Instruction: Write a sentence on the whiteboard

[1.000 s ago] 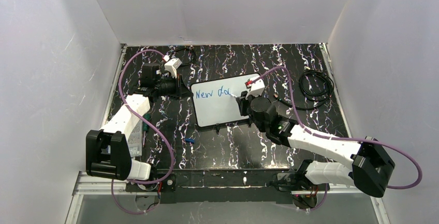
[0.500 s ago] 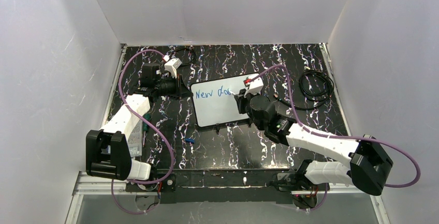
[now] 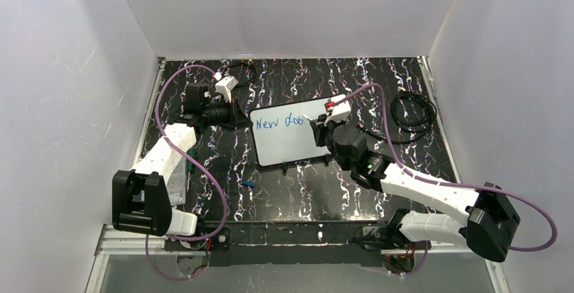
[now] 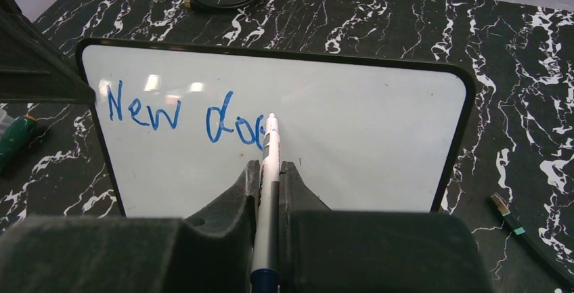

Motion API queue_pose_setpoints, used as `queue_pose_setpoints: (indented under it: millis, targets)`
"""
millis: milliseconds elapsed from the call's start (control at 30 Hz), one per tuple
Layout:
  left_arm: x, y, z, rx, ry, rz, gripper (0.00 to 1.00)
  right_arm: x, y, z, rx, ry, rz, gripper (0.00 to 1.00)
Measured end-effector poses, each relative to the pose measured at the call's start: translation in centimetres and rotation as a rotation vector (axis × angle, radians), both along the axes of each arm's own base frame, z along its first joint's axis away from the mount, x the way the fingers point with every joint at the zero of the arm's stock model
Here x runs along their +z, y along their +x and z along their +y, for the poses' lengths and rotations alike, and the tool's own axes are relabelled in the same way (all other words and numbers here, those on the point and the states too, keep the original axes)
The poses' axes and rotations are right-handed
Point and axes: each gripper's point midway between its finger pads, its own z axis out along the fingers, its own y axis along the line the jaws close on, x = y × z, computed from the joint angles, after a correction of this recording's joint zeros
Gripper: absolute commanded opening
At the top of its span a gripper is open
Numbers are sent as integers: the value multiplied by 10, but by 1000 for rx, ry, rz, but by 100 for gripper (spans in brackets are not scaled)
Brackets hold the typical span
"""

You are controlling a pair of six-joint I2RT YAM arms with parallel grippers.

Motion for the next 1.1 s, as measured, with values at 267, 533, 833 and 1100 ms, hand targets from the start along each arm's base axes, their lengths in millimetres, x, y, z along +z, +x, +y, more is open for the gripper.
queue_pose_setpoints:
  millis: [267,533,833,1100]
  targets:
    - [0,0,0,0,0,1,0,-4,5,-5,-26,-18,3,1]
    - [0,-1,0,0,0,0,0,-13,7,-8,-44,-43,18,1]
    - [0,-1,0,0,0,0,0,-24,0,-16,-54,-44,50,1]
    - [1,-1,0,1,0,0,0,-30,-2,-17,-54,-43,71,1]
